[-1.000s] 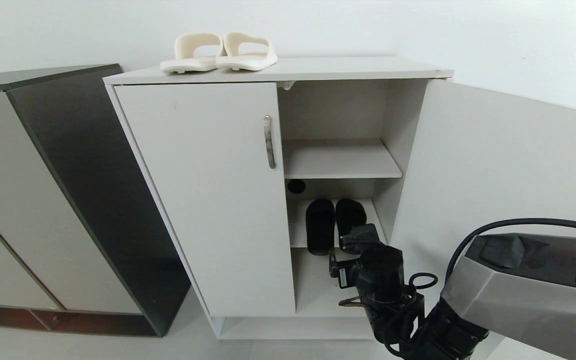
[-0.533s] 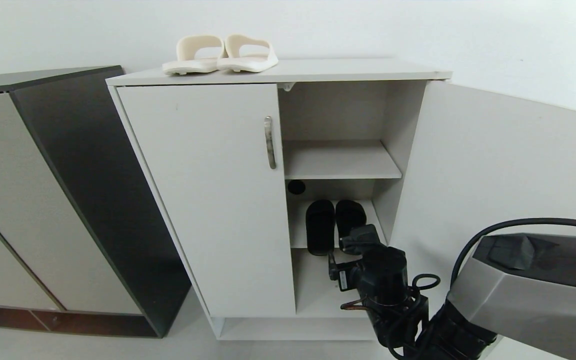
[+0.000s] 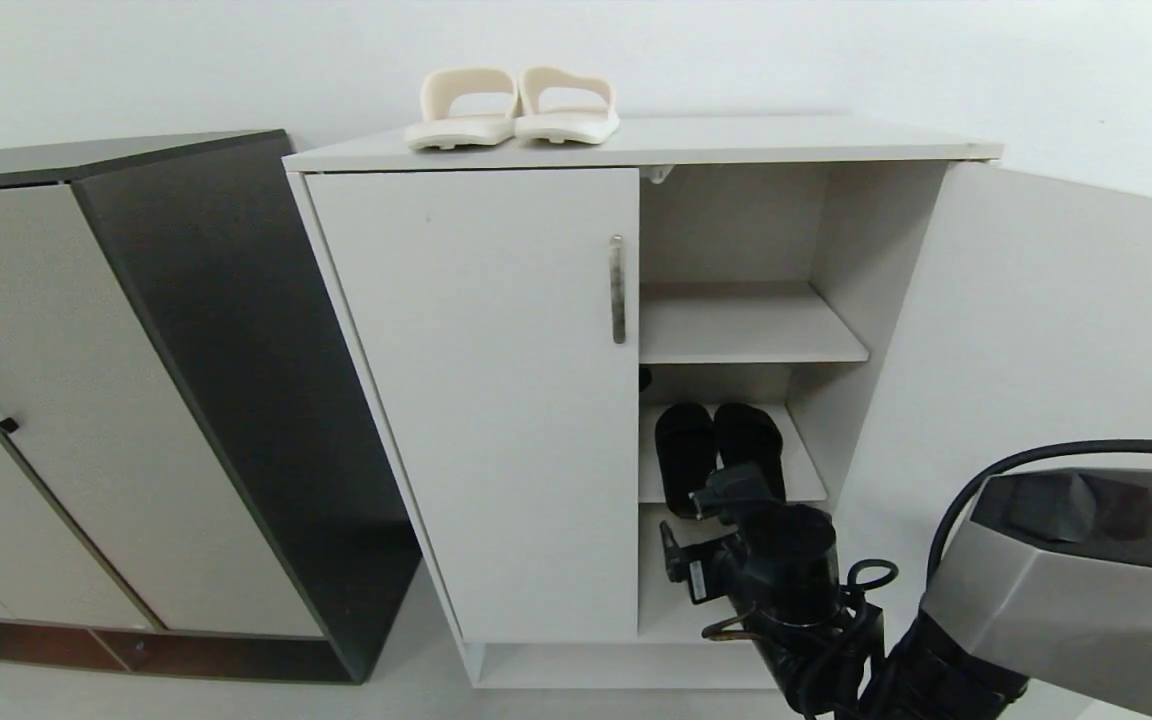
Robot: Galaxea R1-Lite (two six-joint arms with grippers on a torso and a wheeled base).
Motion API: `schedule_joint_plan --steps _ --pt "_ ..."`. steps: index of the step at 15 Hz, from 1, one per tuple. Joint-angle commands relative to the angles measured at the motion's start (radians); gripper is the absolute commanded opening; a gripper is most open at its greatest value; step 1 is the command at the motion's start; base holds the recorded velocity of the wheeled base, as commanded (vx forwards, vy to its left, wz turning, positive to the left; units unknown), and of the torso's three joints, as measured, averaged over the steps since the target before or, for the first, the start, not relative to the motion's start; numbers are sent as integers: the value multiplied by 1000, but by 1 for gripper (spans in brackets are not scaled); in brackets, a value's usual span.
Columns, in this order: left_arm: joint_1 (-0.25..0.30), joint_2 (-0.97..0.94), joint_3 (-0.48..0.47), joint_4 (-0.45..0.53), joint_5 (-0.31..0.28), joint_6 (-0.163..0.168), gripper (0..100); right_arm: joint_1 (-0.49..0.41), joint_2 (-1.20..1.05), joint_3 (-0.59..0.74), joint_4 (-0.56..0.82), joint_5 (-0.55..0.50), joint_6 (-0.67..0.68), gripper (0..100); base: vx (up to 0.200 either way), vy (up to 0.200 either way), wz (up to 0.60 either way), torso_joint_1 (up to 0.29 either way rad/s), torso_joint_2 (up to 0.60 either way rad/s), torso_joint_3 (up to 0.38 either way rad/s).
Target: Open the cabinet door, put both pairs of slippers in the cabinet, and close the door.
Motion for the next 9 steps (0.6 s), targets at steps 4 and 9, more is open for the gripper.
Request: schedule_joint_plan --steps 4,9 --pt "0 0 0 0 0 0 0 28 -82 85 -9 85 0 100 0 200 0 0 1 1" --pt "0 0 0 0 0 1 0 27 -76 140 -58 117 -57 100 0 160 0 -1 2 4"
